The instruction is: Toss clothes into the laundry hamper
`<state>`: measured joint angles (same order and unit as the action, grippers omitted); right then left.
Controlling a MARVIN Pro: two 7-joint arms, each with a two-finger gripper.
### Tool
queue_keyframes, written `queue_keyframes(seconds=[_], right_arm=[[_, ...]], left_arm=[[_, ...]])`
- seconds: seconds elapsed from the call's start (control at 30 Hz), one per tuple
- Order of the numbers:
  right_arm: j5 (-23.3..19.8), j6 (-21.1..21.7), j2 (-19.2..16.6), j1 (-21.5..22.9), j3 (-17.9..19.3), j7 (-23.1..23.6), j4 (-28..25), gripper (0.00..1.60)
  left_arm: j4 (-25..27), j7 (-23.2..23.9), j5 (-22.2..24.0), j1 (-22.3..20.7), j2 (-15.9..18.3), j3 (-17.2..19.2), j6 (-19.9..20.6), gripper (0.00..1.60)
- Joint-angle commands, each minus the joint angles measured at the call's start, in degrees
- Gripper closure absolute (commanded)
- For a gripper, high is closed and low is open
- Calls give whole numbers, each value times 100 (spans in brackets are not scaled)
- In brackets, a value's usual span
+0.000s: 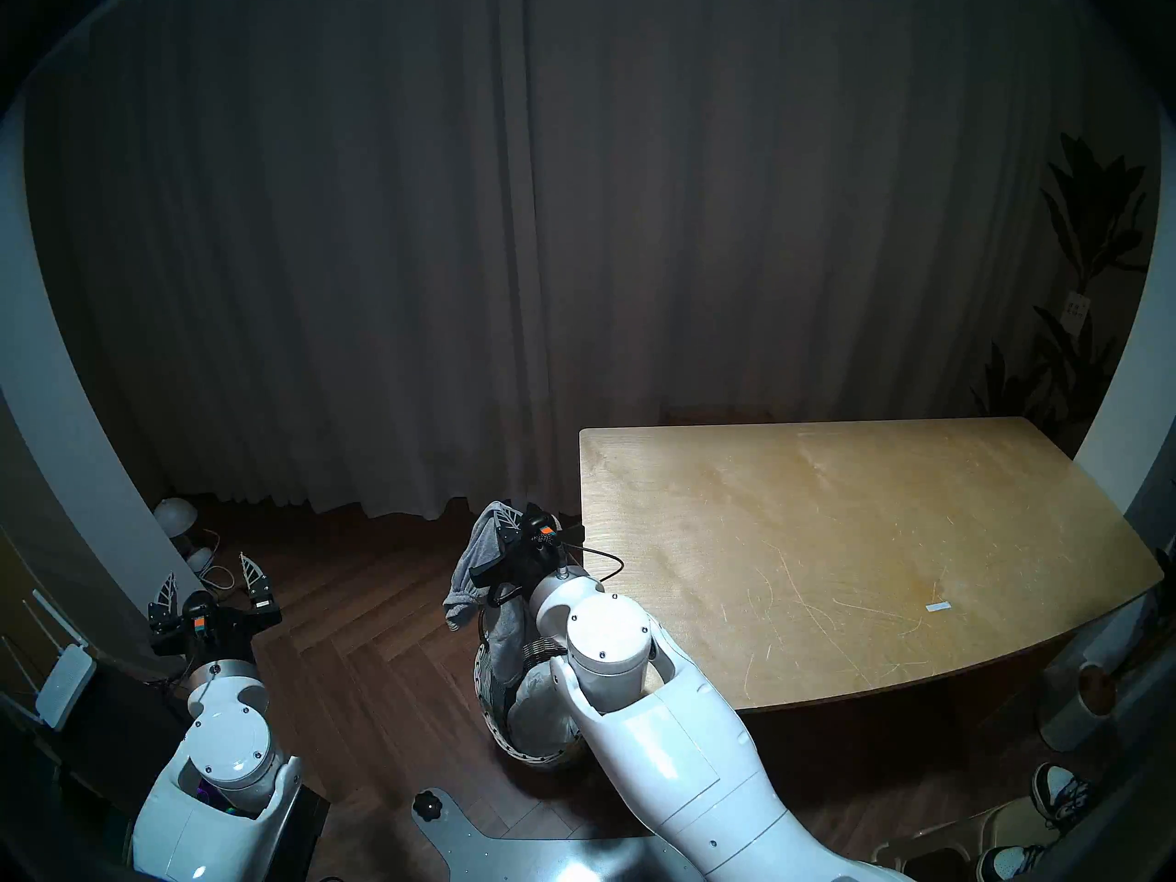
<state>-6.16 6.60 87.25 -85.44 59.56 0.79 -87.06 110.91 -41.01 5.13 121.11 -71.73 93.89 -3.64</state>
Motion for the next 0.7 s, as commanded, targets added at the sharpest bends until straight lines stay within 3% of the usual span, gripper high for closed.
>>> queue_keyframes(seconds=[0.0, 0.67], right_arm=[[80, 76, 425, 629, -111, -190, 362, 160], [168, -82, 1091, 1743, -116, -603, 2387, 160]], left_arm=[[115, 13, -35, -30, 37, -3, -37, 0], [108, -20, -26, -34, 62, -22, -38, 0]])
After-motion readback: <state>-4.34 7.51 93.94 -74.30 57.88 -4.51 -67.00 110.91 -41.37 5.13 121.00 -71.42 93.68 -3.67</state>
